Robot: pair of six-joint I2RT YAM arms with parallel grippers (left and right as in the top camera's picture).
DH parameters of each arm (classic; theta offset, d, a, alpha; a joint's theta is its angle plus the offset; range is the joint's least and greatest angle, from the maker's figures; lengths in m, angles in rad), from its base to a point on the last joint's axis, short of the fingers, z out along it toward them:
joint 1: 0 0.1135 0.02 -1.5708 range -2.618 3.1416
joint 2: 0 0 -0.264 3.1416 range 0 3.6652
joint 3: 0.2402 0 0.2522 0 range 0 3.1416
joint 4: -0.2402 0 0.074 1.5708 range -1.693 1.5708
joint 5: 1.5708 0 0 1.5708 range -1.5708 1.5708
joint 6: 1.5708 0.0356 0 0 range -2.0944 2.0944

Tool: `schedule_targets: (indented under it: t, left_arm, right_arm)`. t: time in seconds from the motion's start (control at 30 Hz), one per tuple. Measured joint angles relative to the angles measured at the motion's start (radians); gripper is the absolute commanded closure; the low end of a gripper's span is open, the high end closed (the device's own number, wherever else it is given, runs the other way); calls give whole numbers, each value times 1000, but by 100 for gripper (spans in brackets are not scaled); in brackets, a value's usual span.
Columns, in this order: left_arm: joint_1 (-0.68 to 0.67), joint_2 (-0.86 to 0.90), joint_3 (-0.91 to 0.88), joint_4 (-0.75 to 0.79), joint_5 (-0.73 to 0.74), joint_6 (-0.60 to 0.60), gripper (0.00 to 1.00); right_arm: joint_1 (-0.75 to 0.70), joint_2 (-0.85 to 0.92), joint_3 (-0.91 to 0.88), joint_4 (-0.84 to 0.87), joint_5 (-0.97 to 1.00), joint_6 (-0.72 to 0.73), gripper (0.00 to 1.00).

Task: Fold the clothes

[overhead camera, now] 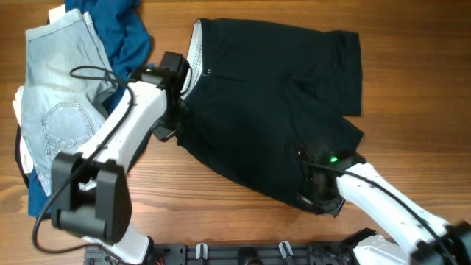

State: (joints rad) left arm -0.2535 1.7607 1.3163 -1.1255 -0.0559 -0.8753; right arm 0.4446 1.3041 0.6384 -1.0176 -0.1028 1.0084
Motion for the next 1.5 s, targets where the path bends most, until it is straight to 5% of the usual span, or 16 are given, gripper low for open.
schedule_targets:
  t: [0.23, 0.53, 0.73, 0.8, 0.97, 1.13, 1.4, 1.5]
  left_arm:
    - [38, -277, 0, -52, -3, 2, 96]
    - [38, -364, 0, -140, -3, 1, 96]
    - [-6, -385, 0, -153, -3, 1, 96]
    - [-26, -385, 0, -132, -3, 1, 96]
    - [-41, -385, 0, -90, -4, 1, 96]
    - [-41, -385, 0, -80, -7, 1, 96]
    - [-41, -377, -27, -37, -7, 1, 96]
    - [-41, -377, -34, -36, -7, 1, 96]
  right_arm:
    - [-238, -191, 385, -149, 32, -274, 96]
    - [-443, -217, 591, -311, 42, -471, 96]
    - [-446, -268, 624, -381, -21, -513, 24]
    - [-444, -249, 585, -381, -51, -518, 16]
    - [-437, -201, 370, -200, -83, -508, 18]
    - [-437, -85, 150, 119, -158, -493, 30]
    - [-436, 140, 73, 343, -193, -498, 32]
    - [-427, 193, 72, 392, -196, -504, 41]
